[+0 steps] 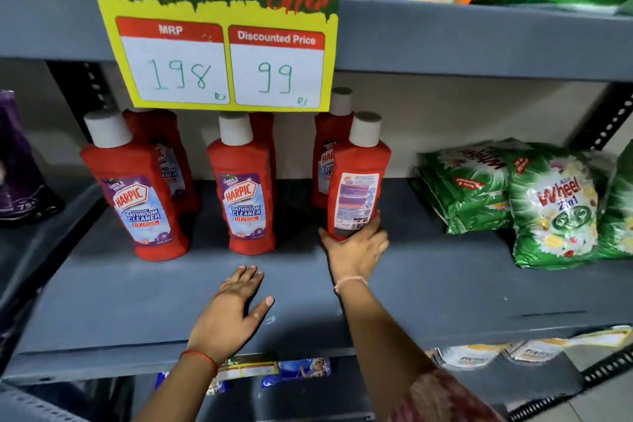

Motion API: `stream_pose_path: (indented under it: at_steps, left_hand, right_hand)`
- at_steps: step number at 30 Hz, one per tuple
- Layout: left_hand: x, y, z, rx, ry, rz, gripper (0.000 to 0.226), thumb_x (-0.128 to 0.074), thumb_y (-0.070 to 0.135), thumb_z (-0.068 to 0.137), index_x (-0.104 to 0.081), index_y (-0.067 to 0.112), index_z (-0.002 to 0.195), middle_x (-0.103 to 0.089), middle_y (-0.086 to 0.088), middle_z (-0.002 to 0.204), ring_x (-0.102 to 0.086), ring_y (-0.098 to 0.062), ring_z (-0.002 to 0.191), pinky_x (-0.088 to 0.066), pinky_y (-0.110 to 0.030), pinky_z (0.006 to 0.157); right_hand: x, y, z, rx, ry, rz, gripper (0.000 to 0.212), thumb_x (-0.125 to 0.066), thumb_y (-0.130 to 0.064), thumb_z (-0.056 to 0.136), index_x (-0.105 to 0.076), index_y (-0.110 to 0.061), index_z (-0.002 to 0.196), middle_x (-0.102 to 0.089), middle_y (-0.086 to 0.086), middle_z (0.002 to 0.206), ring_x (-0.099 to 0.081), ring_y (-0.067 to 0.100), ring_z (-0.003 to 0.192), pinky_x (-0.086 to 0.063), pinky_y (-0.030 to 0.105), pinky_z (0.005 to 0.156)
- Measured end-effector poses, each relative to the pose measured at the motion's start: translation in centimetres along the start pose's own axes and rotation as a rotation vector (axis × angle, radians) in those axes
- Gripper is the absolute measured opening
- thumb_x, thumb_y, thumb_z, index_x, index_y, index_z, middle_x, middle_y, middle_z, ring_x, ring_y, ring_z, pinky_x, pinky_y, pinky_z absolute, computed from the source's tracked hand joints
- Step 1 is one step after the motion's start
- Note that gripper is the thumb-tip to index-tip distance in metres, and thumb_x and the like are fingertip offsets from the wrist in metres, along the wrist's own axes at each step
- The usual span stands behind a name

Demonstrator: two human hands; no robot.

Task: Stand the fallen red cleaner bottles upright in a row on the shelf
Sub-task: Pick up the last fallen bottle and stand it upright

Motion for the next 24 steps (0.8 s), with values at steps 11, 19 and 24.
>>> stream_pose_path:
  at_steps: [11, 19, 24]
  left_hand:
    - [0.2, 0.3, -0.1, -0.008, -0.005, 0.004, 0.058, -0.045, 0.044, 0.089, -0.031, 0.019, 0.139, -0.026, 0.0, 0.153, -0.012, -0.011, 0.143, -0.01, -0.027, 0.116]
    - [0.3, 0.4, -0.1, 0.002, -0.013, -0.019, 0.057, -0.045, 0.043, 0.089, -0.031, 0.019, 0.139, -0.026, 0.0, 0.153, -0.011, -0.012, 0.143, -0.012, -0.029, 0.117]
    - [0.3, 0.5, -0.2, 0.008, -0.013, -0.013, 0.057, -0.046, 0.043, 0.089, -0.032, 0.018, 0.139, -0.027, 0.0, 0.153, -0.012, -0.012, 0.143, -0.012, -0.029, 0.117]
  right_hand:
    - [-0.1, 0.1, -0.6, 0.045, -0.041, 0.173, 0.082, -0.085, -0.025, 0.053, -0.039, -0.005, 0.118, -0.049, 0.019, 0.114, -0.045, 0.034, 0.108, -0.04, 0.043, 0.092]
    - [0.1, 2.3, 2.1, -0.046, -0.485, 0.559, 0.043, -0.073, 0.012, 0.059, -0.061, -0.018, 0.087, -0.066, 0.007, 0.096, -0.063, 0.007, 0.075, -0.049, 0.007, 0.061]
    - [-0.8, 2.1, 3.9, -0.097, -0.717, 0.47, 0.048, -0.064, 0.017, 0.065, -0.055, 0.002, 0.11, -0.059, 0.023, 0.12, -0.057, 0.023, 0.096, -0.048, 0.032, 0.082]
Point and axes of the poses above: each hand's wrist, its own z-axis towards the middle knuckle, its own x-axis out of the back of the hand, y = z × x, the point moved 6 cm from there along z, towards the middle knuckle
